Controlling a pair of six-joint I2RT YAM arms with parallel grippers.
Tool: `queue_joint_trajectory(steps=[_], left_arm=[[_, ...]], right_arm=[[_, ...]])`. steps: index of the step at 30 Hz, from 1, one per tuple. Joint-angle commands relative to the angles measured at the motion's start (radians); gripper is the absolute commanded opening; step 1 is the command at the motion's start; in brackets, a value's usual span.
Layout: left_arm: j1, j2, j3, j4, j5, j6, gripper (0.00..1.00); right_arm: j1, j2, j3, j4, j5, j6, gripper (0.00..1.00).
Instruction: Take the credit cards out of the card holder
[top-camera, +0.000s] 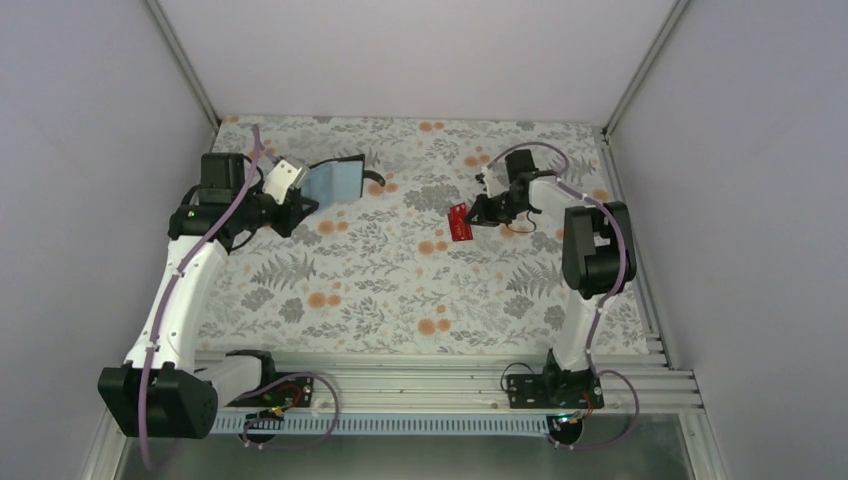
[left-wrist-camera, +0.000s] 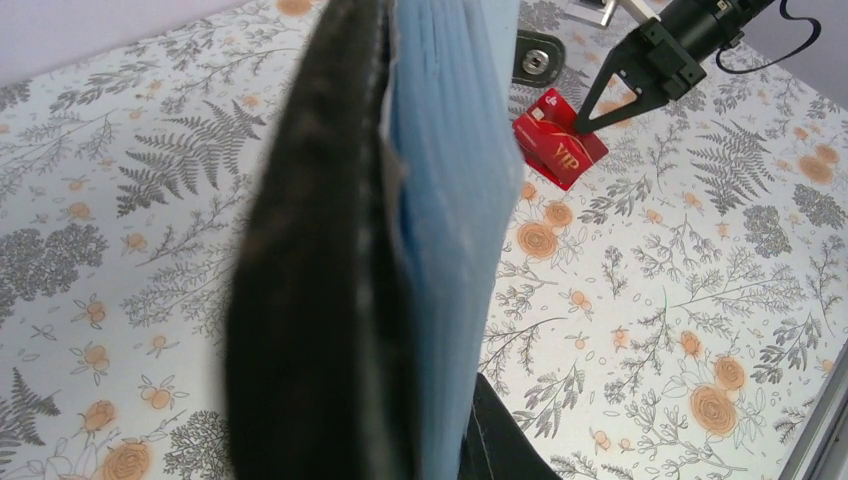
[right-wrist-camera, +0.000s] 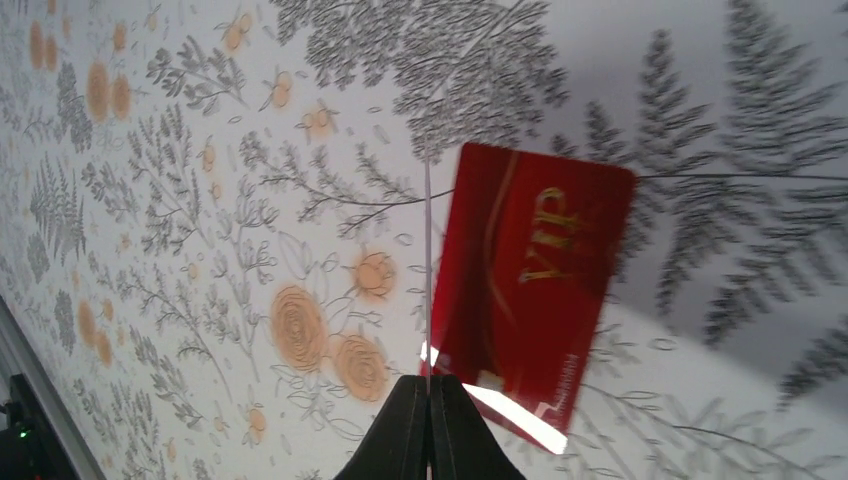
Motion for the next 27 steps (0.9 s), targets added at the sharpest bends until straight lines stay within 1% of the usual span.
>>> queue_joint_trajectory(steps=[1,12,27], left_arm=[[0.002,-0.004,-0.004,0.025,0.005,-0.008,0.03],[0.002,-0.001,-0.007,0.019,0.023,0.0,0.02],[0.002,0.004,-0.008,0.015,0.042,0.002,0.02]], right_arm=[[-0.046,0.036,0.049,-0.075,-0.022,-0.067,0.04],[-0.058,0.113,0.107,-0.13,-0.054,-0.124,0.04],[-0.057,0.185,0.183,-0.19,0.031,-0.146,0.04]])
